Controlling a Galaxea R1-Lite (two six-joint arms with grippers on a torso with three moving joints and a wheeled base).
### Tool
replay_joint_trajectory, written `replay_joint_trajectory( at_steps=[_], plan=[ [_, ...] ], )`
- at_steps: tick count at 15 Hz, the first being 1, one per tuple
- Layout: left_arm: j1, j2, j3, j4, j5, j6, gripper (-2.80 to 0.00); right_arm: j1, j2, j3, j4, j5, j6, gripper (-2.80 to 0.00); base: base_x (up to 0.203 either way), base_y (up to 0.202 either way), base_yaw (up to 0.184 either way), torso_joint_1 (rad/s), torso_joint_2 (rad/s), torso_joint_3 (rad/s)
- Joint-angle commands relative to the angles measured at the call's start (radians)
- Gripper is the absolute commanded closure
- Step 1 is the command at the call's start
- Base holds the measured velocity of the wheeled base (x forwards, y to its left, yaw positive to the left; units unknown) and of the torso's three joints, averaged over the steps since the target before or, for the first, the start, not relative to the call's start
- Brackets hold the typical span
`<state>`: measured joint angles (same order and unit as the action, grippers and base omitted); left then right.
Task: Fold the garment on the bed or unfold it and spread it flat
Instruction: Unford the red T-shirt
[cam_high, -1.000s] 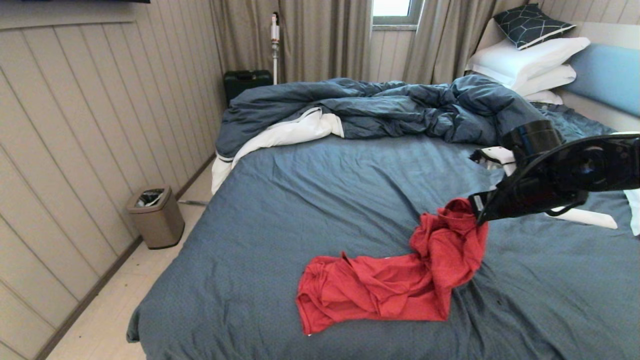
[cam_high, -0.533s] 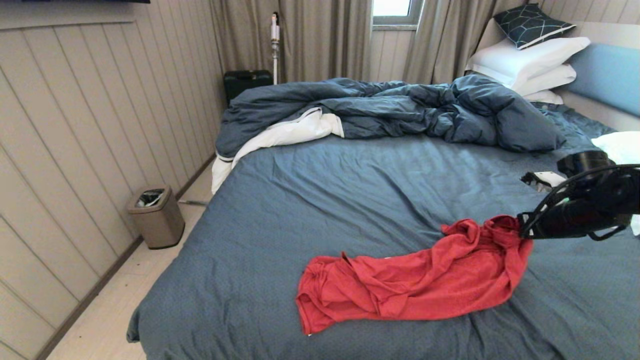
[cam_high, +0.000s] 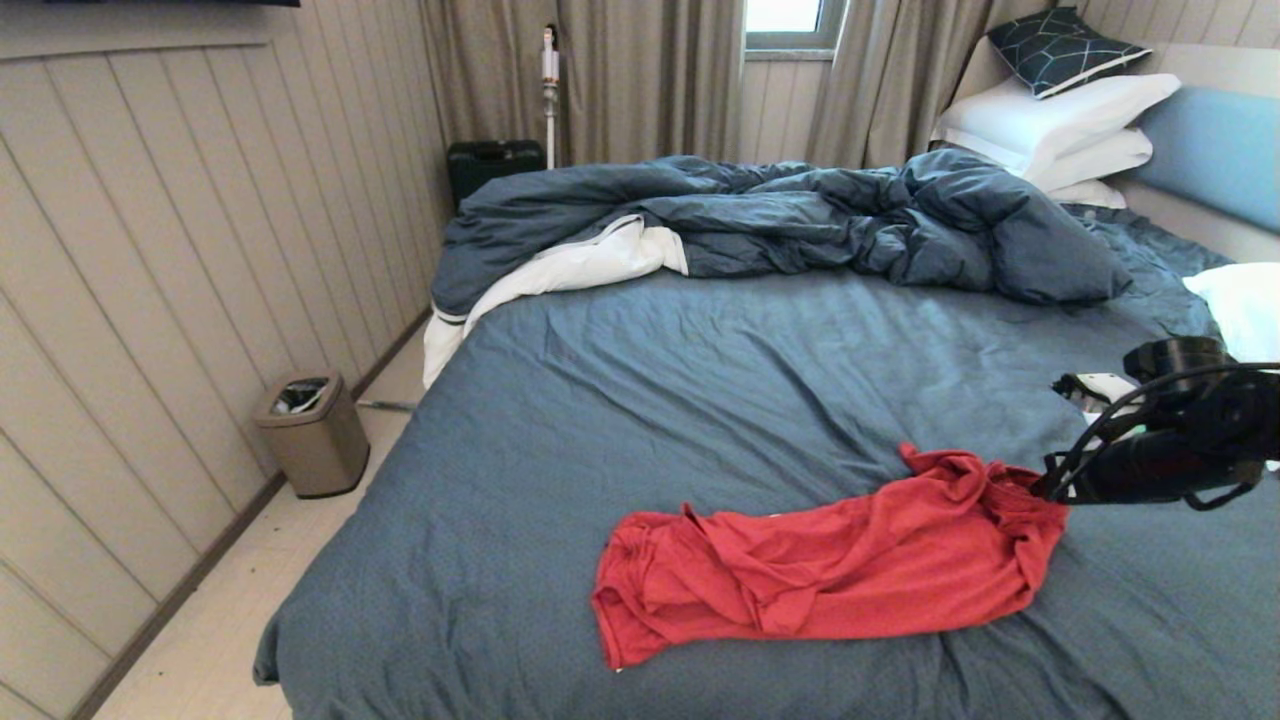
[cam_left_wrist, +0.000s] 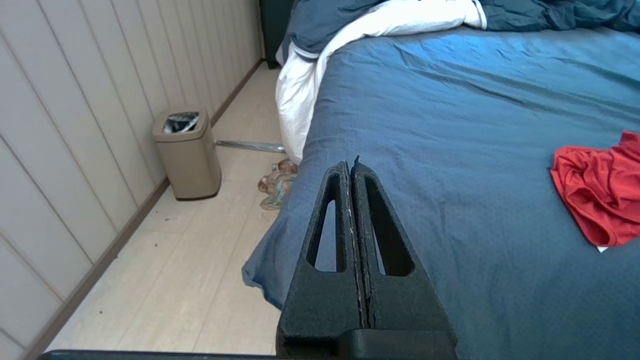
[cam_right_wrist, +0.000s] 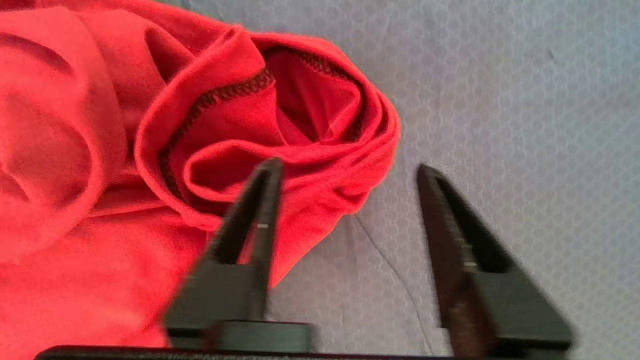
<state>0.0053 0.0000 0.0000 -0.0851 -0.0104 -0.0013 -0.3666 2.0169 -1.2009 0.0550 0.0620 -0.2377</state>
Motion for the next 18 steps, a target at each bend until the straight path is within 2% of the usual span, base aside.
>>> replay_joint_trajectory(
  at_steps=[1, 3, 6, 7, 10, 13, 16, 18],
  plan=[
    [0.001, 0.0, 0.0, -0.001, 0.0, 0.0, 0.0, -0.025, -0.024, 0.022, 0.0, 0.016, -0.002, -2.8, 0.0, 0.0, 0.0, 0.0, 0.0, 0.0],
    [0.001, 0.0, 0.0, -0.001, 0.0, -0.001, 0.0, -0.089, -0.072, 0.042, 0.002, 0.067, -0.001, -2.8, 0.0, 0.0, 0.0, 0.0, 0.0, 0.0],
    [0.0, 0.0, 0.0, -0.001, 0.0, 0.0, 0.0, -0.13, -0.176, 0.052, 0.009, 0.136, 0.003, -2.8, 0.0, 0.0, 0.0, 0.0, 0.0, 0.0],
    [0.001, 0.0, 0.0, -0.001, 0.0, 0.0, 0.0, -0.132, -0.222, 0.058, 0.011, 0.15, 0.004, 0.0, 0.0, 0.0, 0.0, 0.0, 0.0, 0.0],
    [0.001, 0.0, 0.0, -0.001, -0.002, 0.003, 0.0, -0.115, -0.36, 0.095, 0.018, 0.197, 0.008, 0.0, 0.0, 0.0, 0.0, 0.0, 0.0, 0.0],
    [0.001, 0.001, -0.001, 0.009, 0.006, 0.005, 0.0, -0.025, -0.423, 0.117, 0.095, 0.236, 0.028, 0.0, 0.0, 0.0, 0.0, 0.0, 0.0, 0.0],
    [0.001, 0.118, -0.151, 0.06, -0.008, -0.011, 0.0, 0.065, -0.42, 0.1, 0.103, 0.242, 0.123, 0.0, 0.0, 0.0, 0.0, 0.0, 0.0, 0.0],
    [-0.001, 0.33, -0.268, 0.089, -0.065, -0.03, 0.0, 0.135, -0.416, 0.08, 0.103, 0.241, 0.182, 0.0, 0.0, 0.0, 0.0, 0.0, 0.0, 0.0]
  ],
)
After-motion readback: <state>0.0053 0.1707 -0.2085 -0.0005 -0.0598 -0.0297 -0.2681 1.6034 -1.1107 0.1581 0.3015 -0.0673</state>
